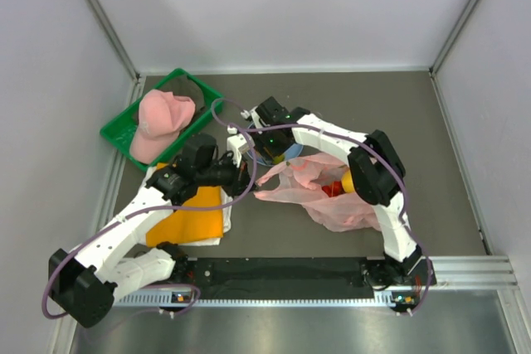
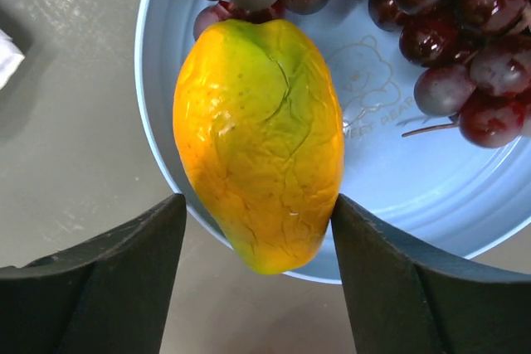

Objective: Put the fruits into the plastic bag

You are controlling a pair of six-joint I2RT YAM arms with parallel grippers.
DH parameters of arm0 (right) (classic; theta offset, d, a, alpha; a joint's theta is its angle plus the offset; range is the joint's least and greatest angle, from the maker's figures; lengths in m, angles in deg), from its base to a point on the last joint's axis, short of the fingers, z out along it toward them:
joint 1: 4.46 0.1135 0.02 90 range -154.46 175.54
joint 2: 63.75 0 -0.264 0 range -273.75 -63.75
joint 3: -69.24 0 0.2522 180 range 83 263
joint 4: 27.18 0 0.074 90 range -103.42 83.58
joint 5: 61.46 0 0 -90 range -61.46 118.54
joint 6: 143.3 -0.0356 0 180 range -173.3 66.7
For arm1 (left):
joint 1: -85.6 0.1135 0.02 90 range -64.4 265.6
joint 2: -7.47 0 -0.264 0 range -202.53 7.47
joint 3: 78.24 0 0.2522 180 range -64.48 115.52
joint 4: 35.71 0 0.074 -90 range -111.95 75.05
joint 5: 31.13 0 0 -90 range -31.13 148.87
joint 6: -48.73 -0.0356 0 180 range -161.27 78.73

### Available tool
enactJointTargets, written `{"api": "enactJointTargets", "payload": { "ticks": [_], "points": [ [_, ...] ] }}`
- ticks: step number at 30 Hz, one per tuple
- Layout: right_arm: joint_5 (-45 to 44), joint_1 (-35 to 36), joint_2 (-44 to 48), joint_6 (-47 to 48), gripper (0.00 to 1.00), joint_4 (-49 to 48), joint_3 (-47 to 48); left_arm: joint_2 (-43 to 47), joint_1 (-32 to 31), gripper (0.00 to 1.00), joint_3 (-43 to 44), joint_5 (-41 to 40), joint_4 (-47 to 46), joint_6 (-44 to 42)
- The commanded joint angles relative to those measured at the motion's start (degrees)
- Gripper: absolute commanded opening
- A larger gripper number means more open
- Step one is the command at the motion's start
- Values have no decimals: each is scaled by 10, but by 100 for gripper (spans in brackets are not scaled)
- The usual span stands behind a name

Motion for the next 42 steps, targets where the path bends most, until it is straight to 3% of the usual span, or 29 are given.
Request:
{"api": "enactJointTargets", "payload": {
  "ticks": [1, 6, 11, 28, 42],
  "points": [
    [-12, 12, -6, -14, 66, 12, 31, 12, -2, 0, -3, 8, -12, -2],
    [-19, 13, 0, -15, 49, 2, 23, 12, -1, 0, -3, 8, -12, -2],
    [4, 12, 23, -16, 43, -21, -5, 10, -2, 0, -4, 9, -13, -2],
    [-6, 10, 165, -61, 39, -73, -81, 3, -1, 0, -4, 6, -15, -1],
    [20, -34, 224, -156, 37, -180, -123, 26, -1, 0, 0, -64, -11, 2]
  ]
}}
